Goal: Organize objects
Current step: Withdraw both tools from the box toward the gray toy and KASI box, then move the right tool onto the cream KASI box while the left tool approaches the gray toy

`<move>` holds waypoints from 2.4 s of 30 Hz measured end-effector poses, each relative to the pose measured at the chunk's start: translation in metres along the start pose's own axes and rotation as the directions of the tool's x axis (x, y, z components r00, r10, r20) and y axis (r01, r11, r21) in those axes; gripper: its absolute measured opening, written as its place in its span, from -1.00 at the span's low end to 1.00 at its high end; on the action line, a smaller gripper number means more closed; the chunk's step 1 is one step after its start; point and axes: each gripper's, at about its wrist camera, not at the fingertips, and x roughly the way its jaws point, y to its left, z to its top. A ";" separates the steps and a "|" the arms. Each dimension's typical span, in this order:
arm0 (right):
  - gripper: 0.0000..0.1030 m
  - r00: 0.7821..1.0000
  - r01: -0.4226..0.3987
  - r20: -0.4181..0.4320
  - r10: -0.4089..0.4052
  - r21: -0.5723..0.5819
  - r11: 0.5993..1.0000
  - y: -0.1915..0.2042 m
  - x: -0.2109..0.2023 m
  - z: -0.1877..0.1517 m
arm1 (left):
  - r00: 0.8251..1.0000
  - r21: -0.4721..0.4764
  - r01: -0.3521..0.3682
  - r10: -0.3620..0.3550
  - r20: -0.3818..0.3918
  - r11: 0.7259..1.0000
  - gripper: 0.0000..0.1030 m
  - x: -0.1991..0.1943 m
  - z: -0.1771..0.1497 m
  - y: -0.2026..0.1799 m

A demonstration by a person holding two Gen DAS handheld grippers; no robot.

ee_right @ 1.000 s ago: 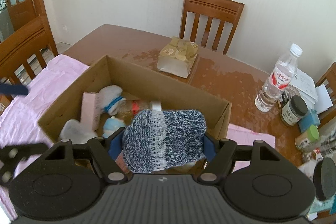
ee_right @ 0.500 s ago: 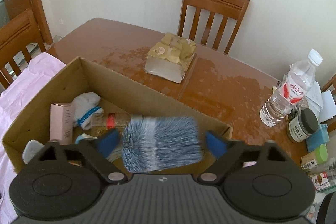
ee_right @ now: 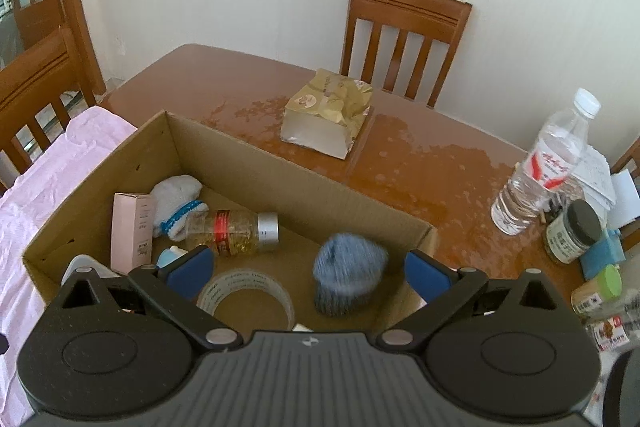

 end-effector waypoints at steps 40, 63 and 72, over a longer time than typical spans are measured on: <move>1.00 0.976 0.196 -0.146 -0.160 0.289 0.937 0.053 -0.032 -0.180 | 0.984 0.056 0.134 -0.126 -0.123 0.989 0.96 0.049 -0.067 0.004; 1.00 0.961 0.222 -0.234 -0.144 0.349 0.910 0.012 0.008 -0.206 | 0.983 0.035 0.080 -0.073 -0.169 0.996 0.96 0.077 -0.067 -0.017; 1.00 0.950 0.227 -0.277 -0.144 0.299 0.927 -0.002 -0.004 -0.221 | 0.979 0.035 0.083 -0.075 -0.188 0.996 0.96 0.090 -0.066 -0.015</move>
